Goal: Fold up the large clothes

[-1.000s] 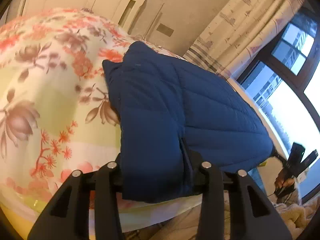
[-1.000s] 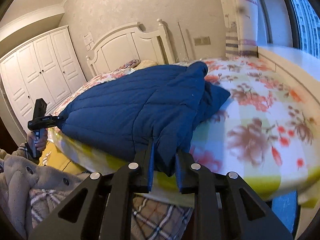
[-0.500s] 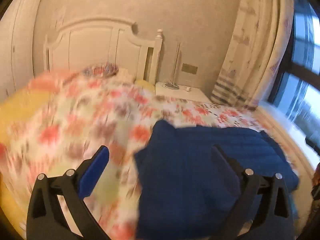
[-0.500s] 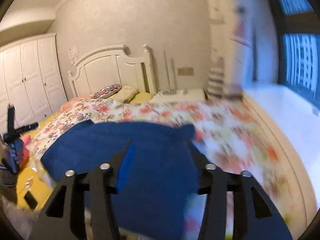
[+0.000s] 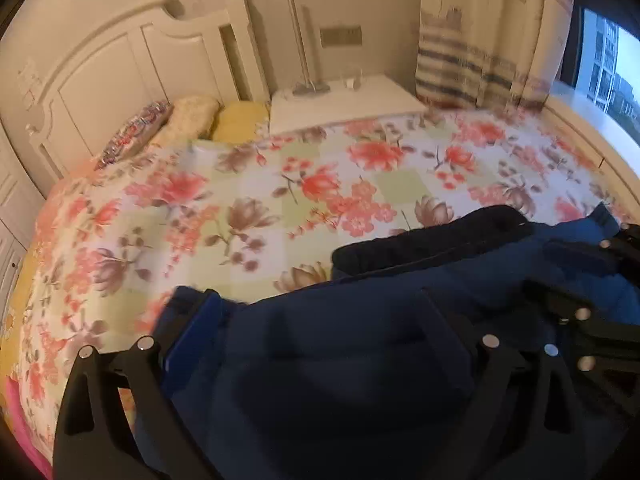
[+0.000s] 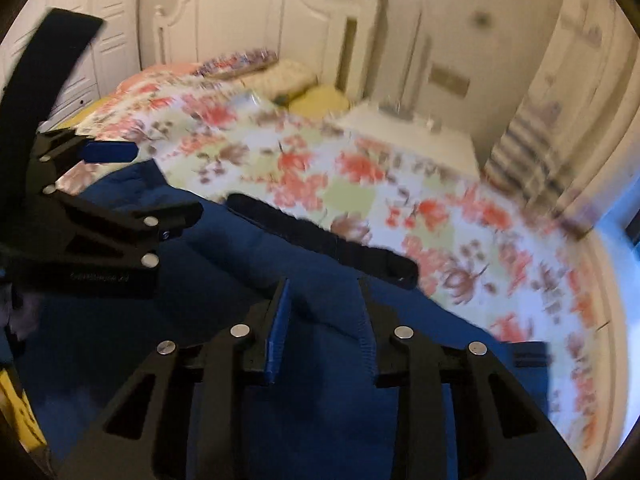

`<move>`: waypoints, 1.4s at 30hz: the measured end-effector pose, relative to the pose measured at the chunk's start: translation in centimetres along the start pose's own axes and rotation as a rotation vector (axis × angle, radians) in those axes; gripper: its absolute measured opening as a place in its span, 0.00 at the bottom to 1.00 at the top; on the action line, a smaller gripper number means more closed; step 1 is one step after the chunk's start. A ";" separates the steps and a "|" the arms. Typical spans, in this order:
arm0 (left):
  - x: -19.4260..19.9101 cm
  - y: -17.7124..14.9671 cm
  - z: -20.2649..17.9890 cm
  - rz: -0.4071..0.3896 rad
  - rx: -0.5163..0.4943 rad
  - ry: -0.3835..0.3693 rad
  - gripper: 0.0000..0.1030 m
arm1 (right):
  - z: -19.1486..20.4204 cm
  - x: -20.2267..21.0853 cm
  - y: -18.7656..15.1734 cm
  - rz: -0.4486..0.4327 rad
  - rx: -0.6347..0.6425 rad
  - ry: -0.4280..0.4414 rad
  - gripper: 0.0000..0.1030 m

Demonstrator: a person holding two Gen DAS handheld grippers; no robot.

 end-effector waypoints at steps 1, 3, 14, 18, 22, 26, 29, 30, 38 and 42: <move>-1.2 -0.2 -0.4 0.021 -0.015 0.003 0.94 | -0.2 -1.4 -0.5 0.030 0.004 -0.002 0.30; -4.3 -0.9 -1.3 0.077 -0.022 0.005 0.98 | -0.4 -3.0 -1.0 0.047 -0.031 0.040 0.30; -5.8 -1.9 -1.2 0.034 0.042 -0.018 0.98 | -0.9 -2.2 -1.1 0.017 -0.087 0.073 0.30; -5.8 -1.9 -1.3 0.025 0.042 -0.015 0.98 | -3.4 0.9 -1.5 -0.031 -0.078 -0.076 0.31; -5.8 -1.9 -1.2 0.024 0.044 -0.020 0.98 | -9.0 -0.4 -3.6 0.006 -0.217 -0.085 0.43; -5.8 -1.9 -1.1 0.021 0.048 -0.023 0.98 | -10.2 -0.2 -3.5 0.027 -0.264 -0.048 0.43; -5.8 -1.9 -1.1 0.021 0.050 -0.028 0.98 | -12.8 2.3 -3.1 -0.065 -0.335 -0.136 0.44; -5.8 -1.9 -1.1 0.021 0.049 -0.027 0.98 | -14.5 2.4 -3.7 -0.065 -0.392 -0.162 0.44; -4.2 -1.0 -0.9 0.042 0.008 0.071 0.97 | -16.0 -0.8 -5.8 0.026 -0.402 -0.127 0.46; -0.5 0.4 -3.8 -0.056 -0.052 -0.043 0.97 | -16.1 -0.9 -5.9 0.019 -0.411 -0.115 0.46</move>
Point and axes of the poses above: each gripper's, at about its wrist camera, not at the fingertips, and x roughly against the way its jaws point, z to its left, y to its top, the point moved 8 cm from there along -x, roughly the way its jaws point, and after that the axes turned 10 degrees about -x, right-handed, at the moved point
